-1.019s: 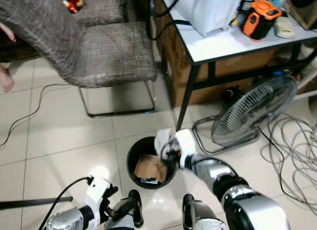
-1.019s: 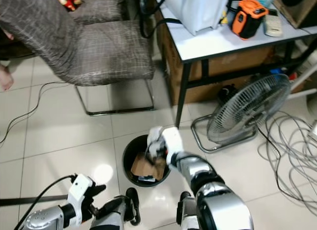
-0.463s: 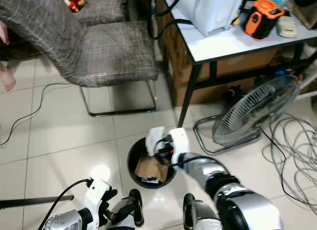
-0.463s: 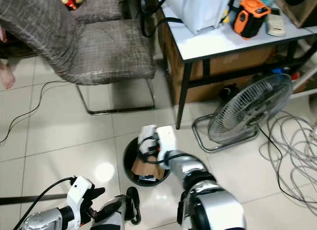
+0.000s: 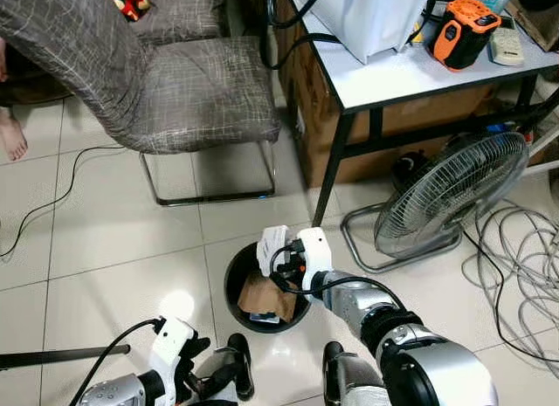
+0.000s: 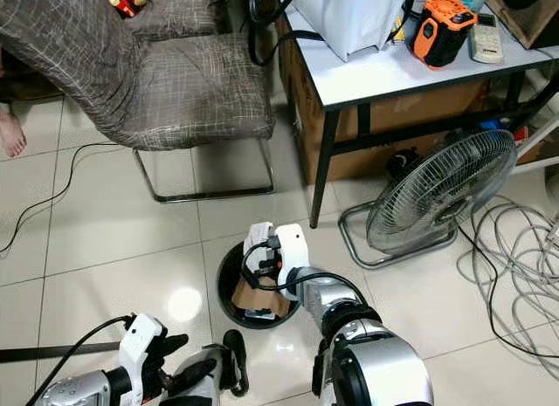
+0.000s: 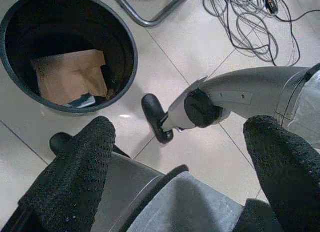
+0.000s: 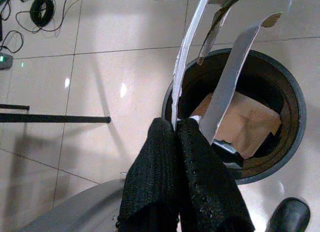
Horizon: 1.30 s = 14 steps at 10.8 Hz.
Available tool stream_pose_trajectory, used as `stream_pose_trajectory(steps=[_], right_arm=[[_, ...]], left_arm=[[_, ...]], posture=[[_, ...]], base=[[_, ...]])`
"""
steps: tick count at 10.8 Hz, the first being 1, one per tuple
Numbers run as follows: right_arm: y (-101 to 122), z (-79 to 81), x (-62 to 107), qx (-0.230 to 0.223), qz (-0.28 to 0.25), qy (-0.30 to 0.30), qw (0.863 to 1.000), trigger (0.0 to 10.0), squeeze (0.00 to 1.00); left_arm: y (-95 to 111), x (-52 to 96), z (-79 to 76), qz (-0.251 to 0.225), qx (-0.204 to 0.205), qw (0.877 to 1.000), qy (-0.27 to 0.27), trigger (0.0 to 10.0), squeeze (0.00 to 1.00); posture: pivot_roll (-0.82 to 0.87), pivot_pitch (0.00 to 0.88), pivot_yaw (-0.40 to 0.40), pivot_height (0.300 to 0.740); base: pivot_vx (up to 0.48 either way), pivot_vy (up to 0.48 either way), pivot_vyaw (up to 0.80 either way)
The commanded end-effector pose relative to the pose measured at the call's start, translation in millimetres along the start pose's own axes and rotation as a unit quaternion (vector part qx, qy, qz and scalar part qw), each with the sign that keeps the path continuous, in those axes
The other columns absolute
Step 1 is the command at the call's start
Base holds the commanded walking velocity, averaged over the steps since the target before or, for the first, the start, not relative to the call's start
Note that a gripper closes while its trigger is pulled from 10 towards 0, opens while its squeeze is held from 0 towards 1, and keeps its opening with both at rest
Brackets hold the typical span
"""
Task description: Picking trash to rubbish bin
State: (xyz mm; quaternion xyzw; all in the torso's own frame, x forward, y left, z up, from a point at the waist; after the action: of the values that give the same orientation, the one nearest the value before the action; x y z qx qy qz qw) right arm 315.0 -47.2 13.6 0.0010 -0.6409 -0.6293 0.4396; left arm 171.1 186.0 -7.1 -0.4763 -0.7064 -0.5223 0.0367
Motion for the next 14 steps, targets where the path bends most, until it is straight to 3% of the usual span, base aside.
stream_pose_trajectory(steps=[1,4,6,8,11,14], right_arm=[[-3.1,3.9,-1.2,-0.012,0.004,0.006,1.0,10.0,0.0],[-8.7,16.3,-4.4,-0.013,0.015,0.033,0.999,10.0,0.0],[-35.0,18.8,-1.3,0.02,0.066,0.039,0.997,10.0,0.0],[-50.2,14.5,3.3,0.022,0.087,0.037,0.995,10.0,0.0],[-54.8,13.1,4.6,0.031,0.097,0.032,0.994,10.0,0.0],[-67.8,-2.5,12.4,0.043,0.119,-0.009,0.992,10.0,0.0]], left_arm=[[-9.7,2.3,-1.0,0.016,0.011,1.0,-0.003,10.0,0.37],[-27.5,2.6,4.2,0.028,0.021,0.999,0.002,10.0,0.37],[-28.4,0.1,5.9,0.028,0.021,0.999,0.003,10.0,0.37],[-29.0,-2.6,8.0,0.026,0.02,0.999,0.003,10.0,0.37],[-31.0,-3.7,6.9,0.026,0.019,0.999,0.002,10.0,0.37],[-30.0,-3.5,7.2,0.025,0.019,1.0,0.001,10.0,0.37]], posture=[[0.01,0.319,0.036,0.74],[0.02,0.322,0.033,0.74],[0.01,0.321,0.031,0.74],[0.01,0.321,0.031,0.74],[0.01,0.321,0.031,0.74],[0.01,0.321,0.031,0.74]], base=[[0.0,0.0,0.0],[0.0,0.0,0.0],[0.0,0.0,0.0],[0.0,0.0,0.0],[0.0,0.0,0.0],[0.0,0.0,0.0]])
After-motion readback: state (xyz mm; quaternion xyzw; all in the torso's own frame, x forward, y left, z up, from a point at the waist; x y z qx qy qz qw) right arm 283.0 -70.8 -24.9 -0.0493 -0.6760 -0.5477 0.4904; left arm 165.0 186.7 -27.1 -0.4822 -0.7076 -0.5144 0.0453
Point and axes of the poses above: a point about 5 cm out from each wrist's last joint towards the gripper, its own x axis pointing back from the gripper into the wrist, its own y axis along the axis of the wrist's last joint, z = x × y, the point moved 1 cm from there along -x, pointing out of the wrist towards the gripper, and after that the axes turned 12 degrees about x, right-handed, at the moved point
